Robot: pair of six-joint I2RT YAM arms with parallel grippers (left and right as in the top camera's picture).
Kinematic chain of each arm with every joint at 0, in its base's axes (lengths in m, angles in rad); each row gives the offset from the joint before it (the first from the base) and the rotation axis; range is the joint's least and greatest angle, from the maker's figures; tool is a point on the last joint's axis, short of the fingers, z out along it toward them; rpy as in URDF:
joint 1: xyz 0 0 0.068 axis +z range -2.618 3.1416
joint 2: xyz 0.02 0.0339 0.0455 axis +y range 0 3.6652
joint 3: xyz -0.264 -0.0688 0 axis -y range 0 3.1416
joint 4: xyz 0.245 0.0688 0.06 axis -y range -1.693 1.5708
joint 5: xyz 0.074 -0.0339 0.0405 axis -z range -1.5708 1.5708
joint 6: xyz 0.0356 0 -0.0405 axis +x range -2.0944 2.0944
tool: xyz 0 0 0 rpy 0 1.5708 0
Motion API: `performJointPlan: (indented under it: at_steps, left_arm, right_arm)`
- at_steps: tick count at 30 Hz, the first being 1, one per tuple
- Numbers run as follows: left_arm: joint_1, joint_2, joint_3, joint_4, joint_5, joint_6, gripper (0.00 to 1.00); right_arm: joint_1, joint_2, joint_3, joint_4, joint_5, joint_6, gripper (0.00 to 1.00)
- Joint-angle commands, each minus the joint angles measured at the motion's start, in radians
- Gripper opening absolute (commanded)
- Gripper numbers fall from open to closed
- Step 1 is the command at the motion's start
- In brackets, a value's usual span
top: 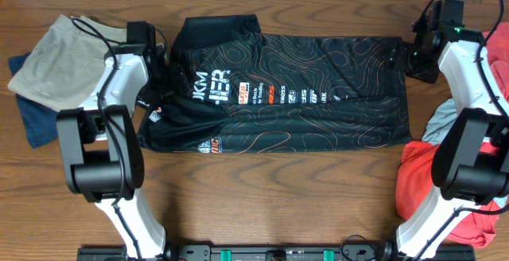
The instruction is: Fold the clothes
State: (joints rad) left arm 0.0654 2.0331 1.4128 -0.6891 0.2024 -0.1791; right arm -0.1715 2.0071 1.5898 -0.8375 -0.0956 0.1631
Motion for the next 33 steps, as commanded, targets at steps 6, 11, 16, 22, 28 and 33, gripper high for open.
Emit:
performJointPlan:
  at_steps: [6, 11, 16, 22, 28, 33]
  left_arm:
    - [0.002, 0.088, -0.016, -0.050, -0.012, 0.013, 0.72]
    - [0.002, 0.092, -0.016, -0.128, -0.013, 0.013, 0.57]
    - [0.002, 0.092, -0.021, -0.214, -0.016, 0.009, 0.56]
    - [0.002, 0.092, -0.041, -0.251, -0.065, -0.033, 0.54]
    - [0.002, 0.092, -0.041, -0.134, -0.064, -0.033, 0.57]
    - [0.003, 0.090, -0.010, -0.093, -0.064, -0.032, 0.66]
  right_arm:
    - [0.005, -0.002, -0.003, -0.046, 0.111, -0.007, 0.75]
    - [0.005, -0.002, -0.043, -0.051, 0.111, -0.006, 0.74]
    - [0.005, -0.002, -0.102, -0.047, 0.126, -0.003, 0.73]
    - [0.003, -0.002, -0.132, -0.045, 0.138, -0.003, 0.72]
    - [0.000, -0.002, -0.132, -0.033, 0.136, -0.003, 0.73]
    - [0.000, -0.002, -0.132, -0.069, 0.114, -0.004, 0.74]
